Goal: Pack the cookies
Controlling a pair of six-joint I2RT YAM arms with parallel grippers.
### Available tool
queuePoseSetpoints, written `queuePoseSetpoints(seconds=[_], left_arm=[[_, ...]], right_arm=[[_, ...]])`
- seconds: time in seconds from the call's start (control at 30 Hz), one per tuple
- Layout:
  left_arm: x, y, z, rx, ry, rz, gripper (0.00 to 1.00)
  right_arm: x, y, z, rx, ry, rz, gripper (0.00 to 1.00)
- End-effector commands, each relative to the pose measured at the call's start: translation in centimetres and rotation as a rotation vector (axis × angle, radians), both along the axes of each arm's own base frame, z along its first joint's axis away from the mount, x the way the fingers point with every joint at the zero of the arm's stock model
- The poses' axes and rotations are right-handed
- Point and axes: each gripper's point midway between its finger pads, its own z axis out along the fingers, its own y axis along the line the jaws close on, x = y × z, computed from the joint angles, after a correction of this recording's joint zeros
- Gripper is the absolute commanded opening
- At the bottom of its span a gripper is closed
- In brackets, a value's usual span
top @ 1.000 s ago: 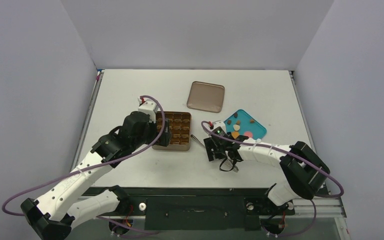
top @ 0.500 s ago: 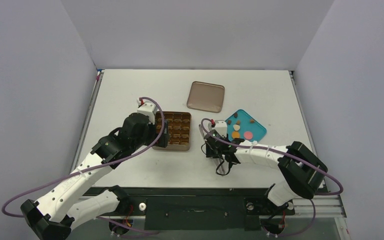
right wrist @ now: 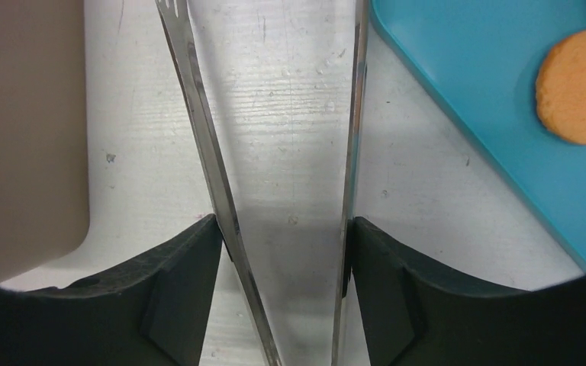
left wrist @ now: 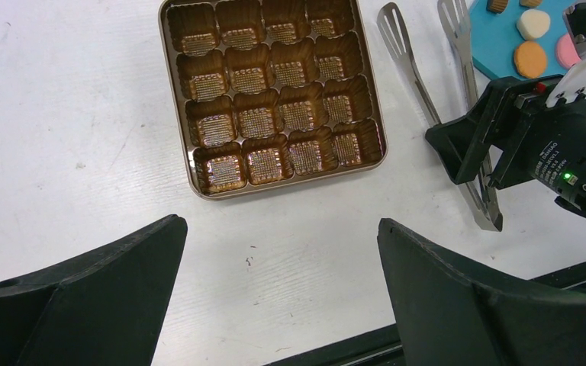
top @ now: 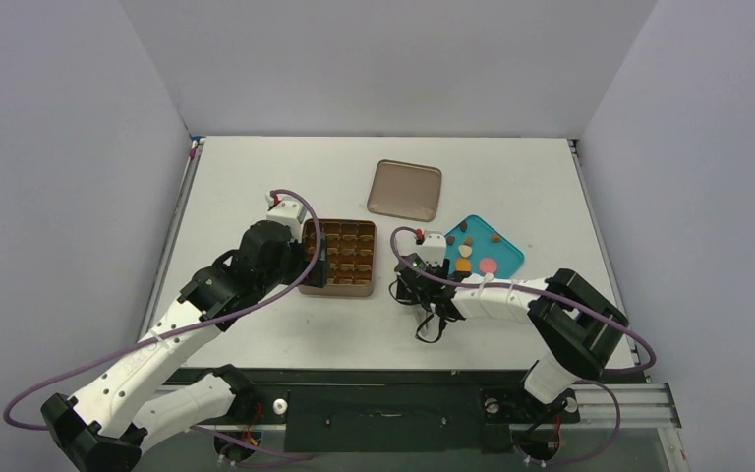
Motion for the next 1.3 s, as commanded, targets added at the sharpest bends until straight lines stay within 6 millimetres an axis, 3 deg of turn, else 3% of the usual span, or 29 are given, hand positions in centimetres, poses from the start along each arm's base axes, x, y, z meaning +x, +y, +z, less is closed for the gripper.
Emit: queuePoseSetpoints(seconds=[0.0, 0.33, 0.47, 0.93, 1.27], left_arm=[[0.6, 0.4, 0.4, 0.001, -0.028, 0.024, 0.97], [0.8, 1.0, 0.4, 0.005, -0.035, 0.045, 0.97], [0.8, 1.3, 0.4, 0.008, -0.042, 0.055, 0.97], [0.9, 1.7, 0.3, 0.020, -0.049, 0.076, 0.97], [0.9, 2.0, 0.4, 0.025, -0.056, 0.088, 0.97]], right_arm=[[1.4, 0.9, 0.9, 0.041, -0.081, -0.038, 0.60], [1.3, 1.6, 2.0, -0.039, -0.248, -0.032, 0.66], [1.1, 1.3, 1.3, -0.034, -0.279, -0.029, 0.67], [0.8, 1.9, 0.6, -0.050, -0.362, -0.019, 0.65], [0.7, 1.5, 0.0, -0.054, -0.368, -0.029, 0.58]])
